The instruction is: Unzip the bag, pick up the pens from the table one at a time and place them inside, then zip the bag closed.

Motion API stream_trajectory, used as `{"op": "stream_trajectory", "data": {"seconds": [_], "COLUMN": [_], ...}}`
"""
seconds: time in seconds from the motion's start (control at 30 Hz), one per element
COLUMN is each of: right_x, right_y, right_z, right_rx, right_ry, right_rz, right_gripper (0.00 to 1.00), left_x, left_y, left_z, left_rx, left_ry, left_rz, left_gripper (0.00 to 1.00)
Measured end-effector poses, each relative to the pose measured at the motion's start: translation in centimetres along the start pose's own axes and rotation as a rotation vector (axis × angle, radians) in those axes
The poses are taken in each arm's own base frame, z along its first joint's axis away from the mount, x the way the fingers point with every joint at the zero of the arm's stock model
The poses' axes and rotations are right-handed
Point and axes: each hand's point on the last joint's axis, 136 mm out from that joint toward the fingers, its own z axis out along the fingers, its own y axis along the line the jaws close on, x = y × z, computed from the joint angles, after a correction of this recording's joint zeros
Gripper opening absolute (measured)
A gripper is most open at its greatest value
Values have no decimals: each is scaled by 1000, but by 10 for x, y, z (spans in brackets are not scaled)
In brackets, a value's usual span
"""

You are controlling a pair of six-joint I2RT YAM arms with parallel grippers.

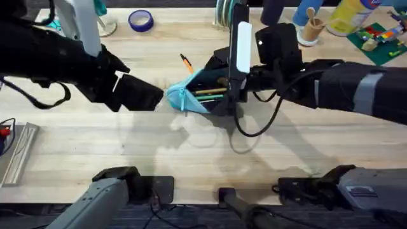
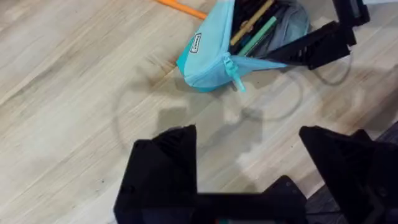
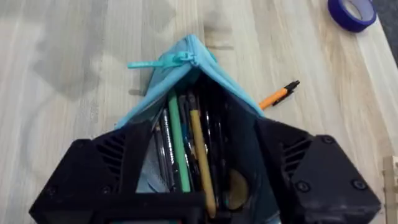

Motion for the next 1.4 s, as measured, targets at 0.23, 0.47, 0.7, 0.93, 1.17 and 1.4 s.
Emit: {"op": "stream_trajectory", "data": {"seconds": [0.23,0.47,0.7,0.93,1.17,1.4], "right_x": [0,0,-2,-33,-39,-17], "right_y": [0,0,-1,-27,-43,-37], "right_z": [0,0,-2,-29,-65,-91], "right_rx": [0,0,5,104,252,351], "right_ry": [0,0,-4,-67,-39,85], "right_rz": [0,0,113,287,444,590], "right_gripper": [996,998,998,997,997,997], "left_x": [0,0,0,0,0,0], "left_y": [0,0,0,0,0,0], "left_z": [0,0,0,0,0,0], "left_rx": [0,0,0,0,0,0], "left_ry": [0,0,0,0,0,0], "left_rz": [0,0,0,0,0,0], "left_gripper": [996,995,996,996,996,995]}}
